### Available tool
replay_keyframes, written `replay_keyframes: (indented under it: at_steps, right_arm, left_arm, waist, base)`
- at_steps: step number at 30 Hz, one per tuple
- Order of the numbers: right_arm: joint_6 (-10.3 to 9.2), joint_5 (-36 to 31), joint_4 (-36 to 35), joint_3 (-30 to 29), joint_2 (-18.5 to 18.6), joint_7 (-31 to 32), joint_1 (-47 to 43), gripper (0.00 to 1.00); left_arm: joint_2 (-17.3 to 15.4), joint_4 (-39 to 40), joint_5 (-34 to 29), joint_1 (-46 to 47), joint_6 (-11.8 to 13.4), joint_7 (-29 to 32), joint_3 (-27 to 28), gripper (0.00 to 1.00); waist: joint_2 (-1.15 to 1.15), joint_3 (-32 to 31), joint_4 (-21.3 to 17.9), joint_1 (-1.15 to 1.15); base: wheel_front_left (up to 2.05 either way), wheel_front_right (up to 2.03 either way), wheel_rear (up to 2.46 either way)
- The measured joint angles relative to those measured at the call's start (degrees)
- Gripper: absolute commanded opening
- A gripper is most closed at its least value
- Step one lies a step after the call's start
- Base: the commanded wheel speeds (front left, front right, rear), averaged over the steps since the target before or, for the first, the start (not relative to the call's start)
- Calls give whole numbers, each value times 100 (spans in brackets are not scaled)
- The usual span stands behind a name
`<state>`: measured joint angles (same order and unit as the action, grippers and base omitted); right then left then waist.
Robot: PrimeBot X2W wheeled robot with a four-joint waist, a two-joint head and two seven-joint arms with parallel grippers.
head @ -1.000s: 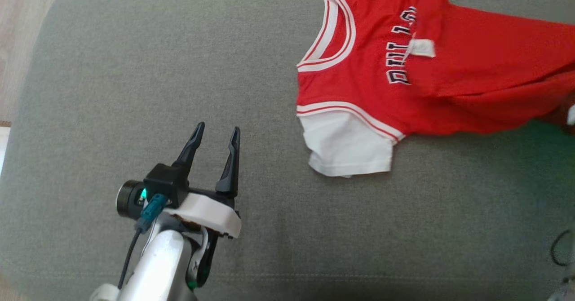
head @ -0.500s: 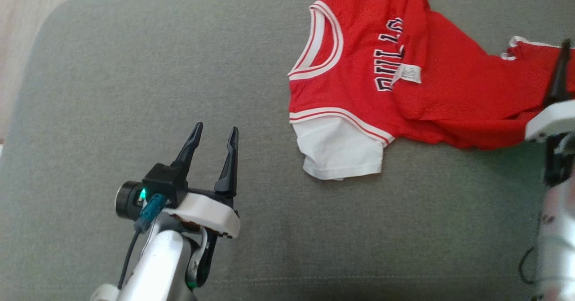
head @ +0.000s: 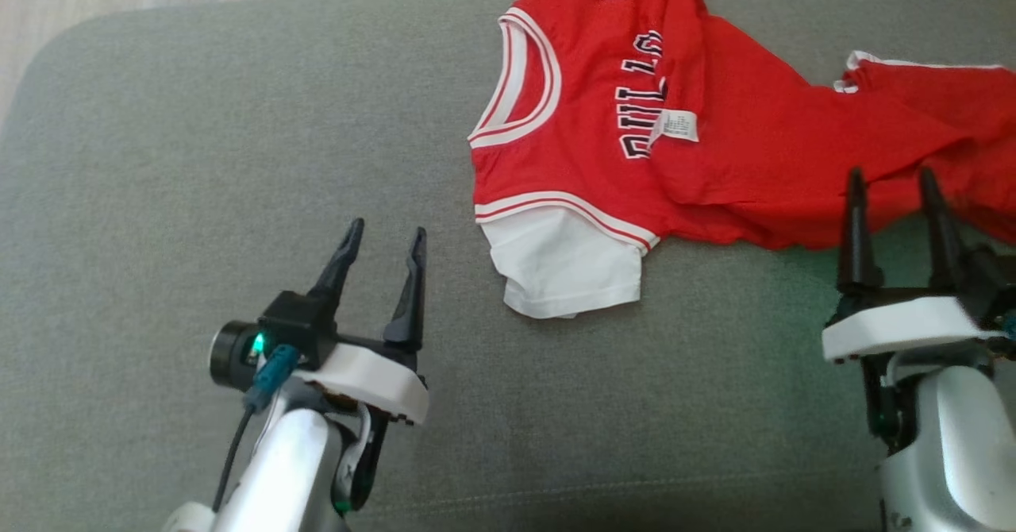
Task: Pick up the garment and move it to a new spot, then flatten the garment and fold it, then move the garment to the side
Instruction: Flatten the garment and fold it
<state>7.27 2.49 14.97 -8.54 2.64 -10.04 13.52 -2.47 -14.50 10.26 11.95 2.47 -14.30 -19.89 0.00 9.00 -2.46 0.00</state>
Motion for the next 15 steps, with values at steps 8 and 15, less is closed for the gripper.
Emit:
replay_keyframes:
  at_steps: [8,15]
  right_arm:
    - [0,113,-400,229,-3,107,-136,100]
    - [0,113,-556,153,-3,158,-132,100]
  left_arm:
    - [0,-745,15,211,-255,67,-561,100]
    - [4,-1559,2,707,-408,314,-942,100]
  waist:
    - [0,112,-259,0]
    - [0,245,-544,0]
  base:
    - [0,0,0]
    - [0,0,0]
